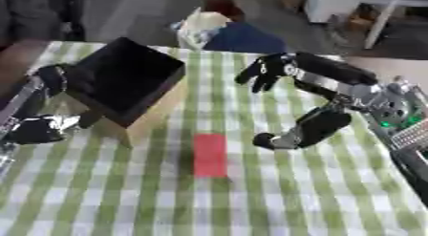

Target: Pick up objects on the table and place them in the box.

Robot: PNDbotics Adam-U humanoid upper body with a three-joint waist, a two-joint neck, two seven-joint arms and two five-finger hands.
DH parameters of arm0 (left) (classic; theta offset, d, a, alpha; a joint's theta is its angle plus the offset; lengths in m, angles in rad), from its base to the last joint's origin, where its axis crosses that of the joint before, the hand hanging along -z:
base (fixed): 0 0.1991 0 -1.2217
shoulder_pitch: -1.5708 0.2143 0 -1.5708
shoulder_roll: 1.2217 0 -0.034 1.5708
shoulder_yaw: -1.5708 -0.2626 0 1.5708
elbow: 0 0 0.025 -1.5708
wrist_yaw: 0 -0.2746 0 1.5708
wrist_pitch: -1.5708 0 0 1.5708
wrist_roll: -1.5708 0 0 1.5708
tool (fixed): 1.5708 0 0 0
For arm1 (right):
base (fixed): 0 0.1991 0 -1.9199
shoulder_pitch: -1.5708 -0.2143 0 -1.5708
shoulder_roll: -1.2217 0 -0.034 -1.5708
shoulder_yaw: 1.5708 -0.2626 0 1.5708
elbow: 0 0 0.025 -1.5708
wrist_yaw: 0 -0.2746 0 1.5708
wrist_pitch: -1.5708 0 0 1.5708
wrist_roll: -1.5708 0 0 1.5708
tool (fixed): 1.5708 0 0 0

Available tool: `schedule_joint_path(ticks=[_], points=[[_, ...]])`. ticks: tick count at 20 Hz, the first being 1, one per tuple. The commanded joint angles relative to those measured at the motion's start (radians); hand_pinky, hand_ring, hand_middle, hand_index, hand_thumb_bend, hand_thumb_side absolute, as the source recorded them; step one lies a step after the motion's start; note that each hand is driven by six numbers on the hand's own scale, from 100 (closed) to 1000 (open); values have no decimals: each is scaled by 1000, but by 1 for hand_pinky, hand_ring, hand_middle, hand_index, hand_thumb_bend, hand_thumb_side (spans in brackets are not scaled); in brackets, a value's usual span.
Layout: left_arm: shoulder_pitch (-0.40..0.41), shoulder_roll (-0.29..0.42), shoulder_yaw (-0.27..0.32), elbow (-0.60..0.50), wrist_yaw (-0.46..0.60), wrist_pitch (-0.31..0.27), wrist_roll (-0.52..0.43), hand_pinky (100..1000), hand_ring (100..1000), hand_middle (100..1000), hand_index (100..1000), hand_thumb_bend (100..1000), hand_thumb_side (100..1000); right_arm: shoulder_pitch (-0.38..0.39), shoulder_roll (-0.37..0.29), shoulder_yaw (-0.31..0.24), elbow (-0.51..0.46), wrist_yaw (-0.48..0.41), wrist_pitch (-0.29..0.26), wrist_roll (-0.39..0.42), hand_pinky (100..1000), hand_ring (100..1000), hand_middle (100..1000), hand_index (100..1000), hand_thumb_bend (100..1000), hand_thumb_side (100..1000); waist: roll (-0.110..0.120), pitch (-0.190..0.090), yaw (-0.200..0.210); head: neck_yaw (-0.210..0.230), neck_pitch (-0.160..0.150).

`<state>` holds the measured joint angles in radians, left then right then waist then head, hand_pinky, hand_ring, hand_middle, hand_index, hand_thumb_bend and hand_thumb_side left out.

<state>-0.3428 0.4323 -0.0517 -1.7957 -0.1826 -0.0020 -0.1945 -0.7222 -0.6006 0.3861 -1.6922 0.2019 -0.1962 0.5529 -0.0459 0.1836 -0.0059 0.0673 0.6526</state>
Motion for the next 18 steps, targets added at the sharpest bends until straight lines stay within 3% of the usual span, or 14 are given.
schedule_joint_path(ticks=[1, 11, 18], points=[[-19, 12, 6, -18, 2, 1, 0, 757, 662, 698, 773, 694, 485, -24, -4, 0, 19, 10, -4, 19, 693, 722, 787, 875, 482, 218, 3, -20, 2, -4, -10], [-17, 9, 6, -14, 1, 3, -2, 756, 662, 699, 773, 694, 487, -36, 27, 13, 63, 68, 2, 22, 699, 731, 792, 880, 483, 215, 3, -20, 2, -6, -11], [-17, 6, 3, -9, 0, 4, -8, 757, 662, 699, 770, 695, 490, -57, 69, 29, 105, 124, 29, 23, 724, 786, 854, 897, 494, 233, 5, -20, 2, -13, -9]])
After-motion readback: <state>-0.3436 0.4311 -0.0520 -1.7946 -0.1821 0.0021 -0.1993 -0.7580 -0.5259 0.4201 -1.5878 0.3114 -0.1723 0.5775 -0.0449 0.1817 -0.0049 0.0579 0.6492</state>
